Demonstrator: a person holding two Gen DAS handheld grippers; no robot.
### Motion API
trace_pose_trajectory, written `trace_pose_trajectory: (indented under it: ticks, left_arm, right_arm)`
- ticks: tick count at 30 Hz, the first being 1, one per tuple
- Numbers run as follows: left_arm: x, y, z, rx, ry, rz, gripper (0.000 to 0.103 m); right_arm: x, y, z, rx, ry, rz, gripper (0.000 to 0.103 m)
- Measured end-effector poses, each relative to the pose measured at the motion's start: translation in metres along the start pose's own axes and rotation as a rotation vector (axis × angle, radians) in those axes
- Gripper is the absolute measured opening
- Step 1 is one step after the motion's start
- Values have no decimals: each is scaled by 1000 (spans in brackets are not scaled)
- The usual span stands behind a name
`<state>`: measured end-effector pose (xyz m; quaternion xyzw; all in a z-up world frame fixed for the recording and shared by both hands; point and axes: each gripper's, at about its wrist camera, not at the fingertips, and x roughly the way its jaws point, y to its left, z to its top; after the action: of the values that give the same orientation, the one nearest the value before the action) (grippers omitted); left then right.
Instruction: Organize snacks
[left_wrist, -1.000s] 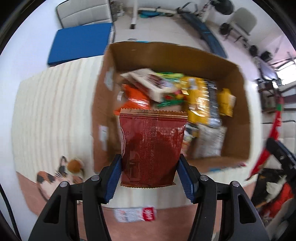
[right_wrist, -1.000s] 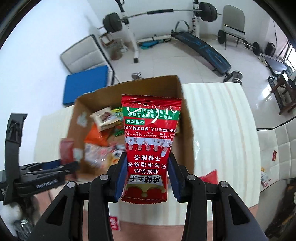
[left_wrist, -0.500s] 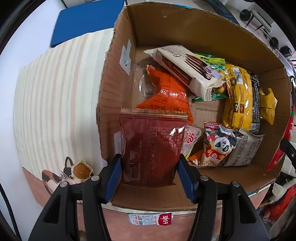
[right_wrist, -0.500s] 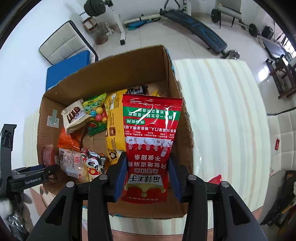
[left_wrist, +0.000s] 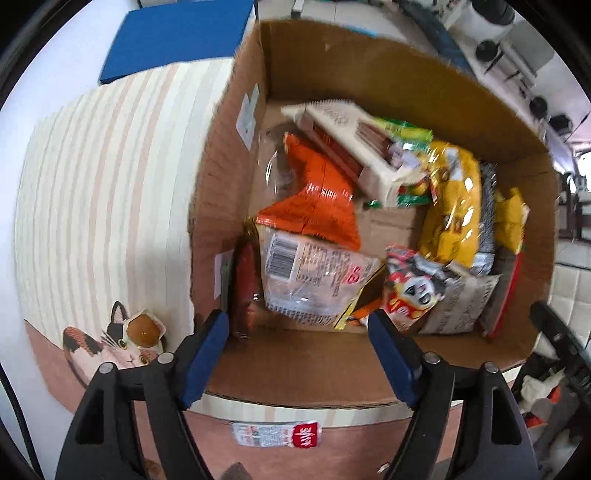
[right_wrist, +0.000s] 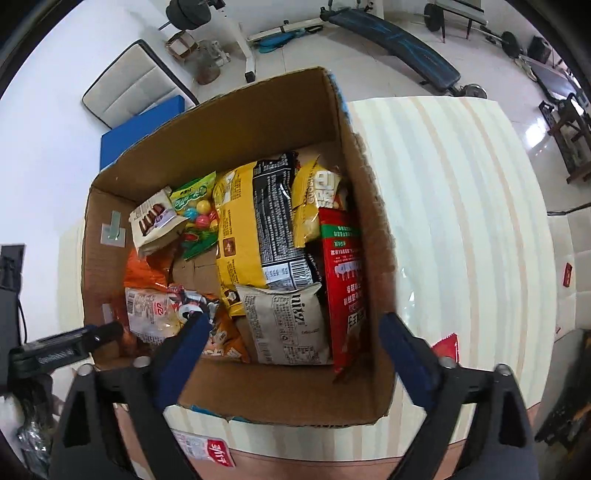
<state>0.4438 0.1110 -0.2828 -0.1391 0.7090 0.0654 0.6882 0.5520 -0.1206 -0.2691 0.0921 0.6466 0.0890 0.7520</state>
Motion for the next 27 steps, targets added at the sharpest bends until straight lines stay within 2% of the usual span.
trace_pose_trajectory:
  ticks: [4, 8, 12, 15, 17, 21, 23, 27]
  left_arm:
    - [-23, 3, -7, 2, -117, -33, 77]
    - [-43, 1, -20, 33, -210, -28, 78]
    - [-57, -3, -38, 84, -259, 0, 79]
    - [-62, 6, -68, 113, -282, 18, 79]
    - [-54, 13, -89, 126, -266, 39, 79]
    - [-13, 25, -139, 230, -148, 114, 79]
    - [16, 28, -165, 317, -87, 183, 79]
    - [77, 26, -213, 550, 64, 266, 79]
  right_arm:
    - [-9, 10, -7, -28, -47, 0, 99]
    - [-24, 22, -17, -46, -76, 38, 99]
    - [-41, 39, -41, -80, -88, 59, 99]
    - [-43, 56, -72, -120, -41, 100, 99]
    - [-36, 64, -93, -141, 5, 115, 99]
    - [-11, 69, -139, -160, 97, 109, 99]
    - [5, 64, -159, -154, 136, 100, 99]
    - [38, 46, -192, -109, 229, 92, 99]
